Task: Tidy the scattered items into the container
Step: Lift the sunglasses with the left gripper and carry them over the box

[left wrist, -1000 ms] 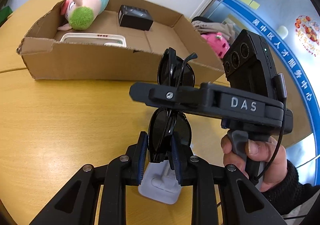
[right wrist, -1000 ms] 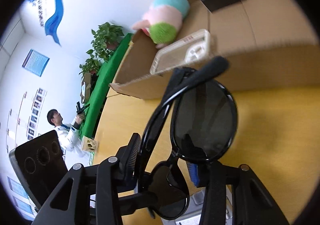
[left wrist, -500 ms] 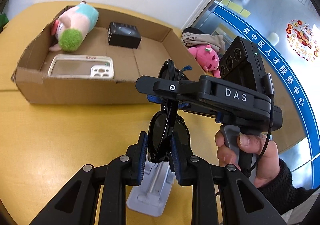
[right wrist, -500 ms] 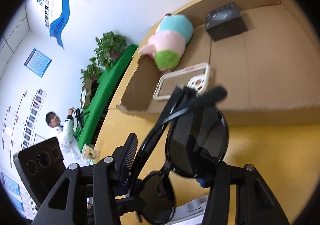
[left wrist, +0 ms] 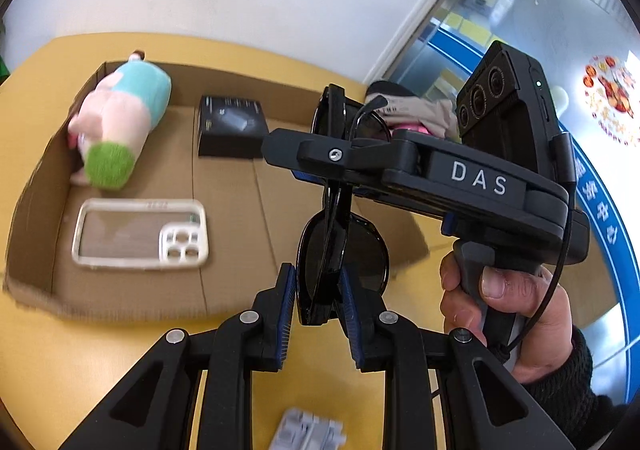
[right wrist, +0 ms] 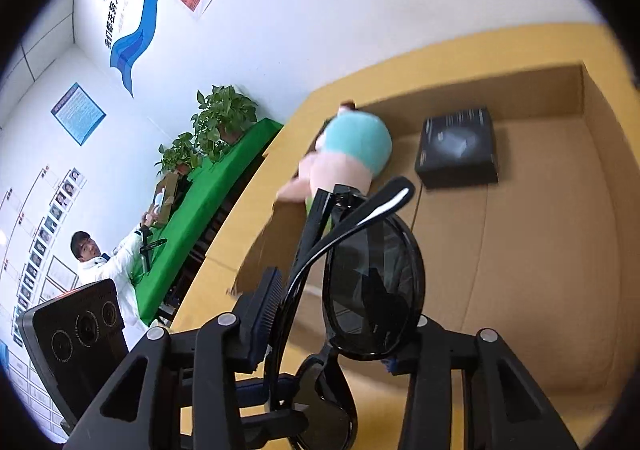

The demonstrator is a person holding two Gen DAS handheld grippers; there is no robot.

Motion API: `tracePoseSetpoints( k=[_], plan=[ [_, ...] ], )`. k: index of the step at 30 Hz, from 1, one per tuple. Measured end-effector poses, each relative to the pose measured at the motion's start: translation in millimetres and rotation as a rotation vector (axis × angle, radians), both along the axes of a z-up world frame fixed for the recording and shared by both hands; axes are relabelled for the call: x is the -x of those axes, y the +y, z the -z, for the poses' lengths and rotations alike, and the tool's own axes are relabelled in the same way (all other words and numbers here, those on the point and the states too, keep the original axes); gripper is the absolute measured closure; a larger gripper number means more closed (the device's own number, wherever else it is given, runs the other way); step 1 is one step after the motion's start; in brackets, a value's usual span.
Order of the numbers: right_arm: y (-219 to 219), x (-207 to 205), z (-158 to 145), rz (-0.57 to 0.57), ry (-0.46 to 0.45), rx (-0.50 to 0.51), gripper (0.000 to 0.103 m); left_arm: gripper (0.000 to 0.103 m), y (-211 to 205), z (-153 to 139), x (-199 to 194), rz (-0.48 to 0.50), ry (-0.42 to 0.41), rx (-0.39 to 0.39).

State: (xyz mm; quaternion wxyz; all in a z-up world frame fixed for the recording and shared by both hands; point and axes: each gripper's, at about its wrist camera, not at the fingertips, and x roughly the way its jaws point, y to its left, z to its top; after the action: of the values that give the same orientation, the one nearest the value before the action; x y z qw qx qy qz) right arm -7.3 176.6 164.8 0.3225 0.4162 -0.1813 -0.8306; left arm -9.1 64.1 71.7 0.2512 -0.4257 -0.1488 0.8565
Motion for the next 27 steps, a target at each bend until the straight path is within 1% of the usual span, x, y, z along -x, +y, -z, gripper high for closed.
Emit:
tracePoseSetpoints(
  k=[4, 5, 7, 10, 14, 16, 22, 27],
  plan=[
    [-5, 32, -6, -0.019, 0.003, -0.044, 0.065, 0.082, 4, -2, 30, -0.006, -0.019, -0.004],
    [-6, 37, -5, -0.023, -0.003, -0.049, 0.068, 0.089, 5, -1, 37, -0.002, -0.027, -0.014],
    [-7, 52, 1, -0.031, -0.024, -0.065, 0.072, 0.089, 6, 2, 51, -0.002, -0.051, -0.024],
    [-5, 74, 19, -0.04, -0.08, -0.065, 0.072, 0.09, 7, 15, 73, -0.02, -0.114, -0.022],
    [-3, 87, 45, -0.045, -0.15, -0.044, 0.073, 0.092, 4, 36, 89, -0.038, -0.189, -0.036],
    [-4, 91, 55, -0.054, -0.175, -0.04, 0.073, 0.092, 3, 44, 92, -0.039, -0.213, -0.038],
    [-5, 102, 77, -0.08, -0.237, -0.034, 0.073, 0.093, 9, 56, 101, -0.044, -0.276, 0.002],
    [-5, 117, 106, -0.084, -0.353, -0.02, 0.073, 0.093, 8, 75, 116, -0.061, -0.376, 0.017]
  ],
)
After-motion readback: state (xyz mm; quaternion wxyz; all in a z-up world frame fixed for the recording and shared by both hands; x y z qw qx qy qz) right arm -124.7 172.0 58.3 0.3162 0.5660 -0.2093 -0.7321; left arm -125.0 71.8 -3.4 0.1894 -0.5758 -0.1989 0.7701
